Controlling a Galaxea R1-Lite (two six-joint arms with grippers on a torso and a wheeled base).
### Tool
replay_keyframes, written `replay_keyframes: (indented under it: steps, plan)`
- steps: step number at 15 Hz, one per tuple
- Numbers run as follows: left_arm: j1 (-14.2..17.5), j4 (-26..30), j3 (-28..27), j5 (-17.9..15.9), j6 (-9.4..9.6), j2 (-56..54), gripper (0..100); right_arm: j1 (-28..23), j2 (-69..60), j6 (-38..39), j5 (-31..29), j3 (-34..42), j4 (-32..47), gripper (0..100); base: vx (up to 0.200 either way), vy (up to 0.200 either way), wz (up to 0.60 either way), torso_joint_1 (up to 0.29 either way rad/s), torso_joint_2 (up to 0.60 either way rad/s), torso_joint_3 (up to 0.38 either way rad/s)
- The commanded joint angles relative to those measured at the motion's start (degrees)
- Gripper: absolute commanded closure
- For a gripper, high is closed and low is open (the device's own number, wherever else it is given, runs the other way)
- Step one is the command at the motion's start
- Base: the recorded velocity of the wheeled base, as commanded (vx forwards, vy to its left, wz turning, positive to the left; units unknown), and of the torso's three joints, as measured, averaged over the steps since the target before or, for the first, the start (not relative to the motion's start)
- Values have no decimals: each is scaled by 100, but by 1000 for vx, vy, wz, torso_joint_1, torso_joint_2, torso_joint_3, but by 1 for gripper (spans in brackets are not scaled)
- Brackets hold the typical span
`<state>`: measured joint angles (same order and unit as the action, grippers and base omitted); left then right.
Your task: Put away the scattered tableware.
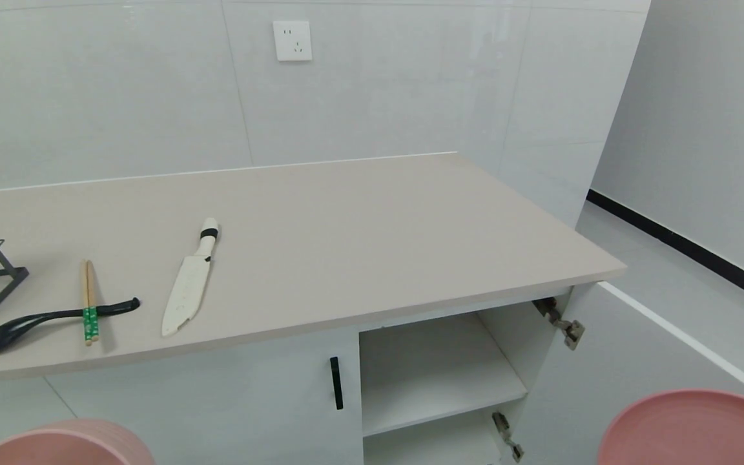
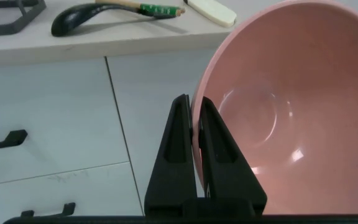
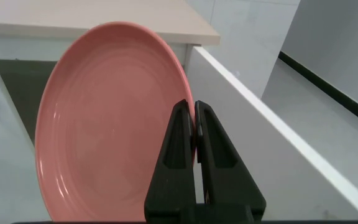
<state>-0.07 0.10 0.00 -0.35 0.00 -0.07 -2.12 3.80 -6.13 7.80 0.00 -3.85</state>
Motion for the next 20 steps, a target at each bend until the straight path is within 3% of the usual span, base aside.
replay_keyframes:
  steps: [1, 20]
  plan:
    - [-1, -1, 0, 0, 0, 7, 100, 1, 15, -2, 2, 0, -1, 100, 0, 0, 0, -32, 461, 408]
    - [-1, -10, 0, 9, -44, 7, 100, 1, 15, -46, -7, 0, 7, 100, 0, 0, 0, -2, 45, 40]
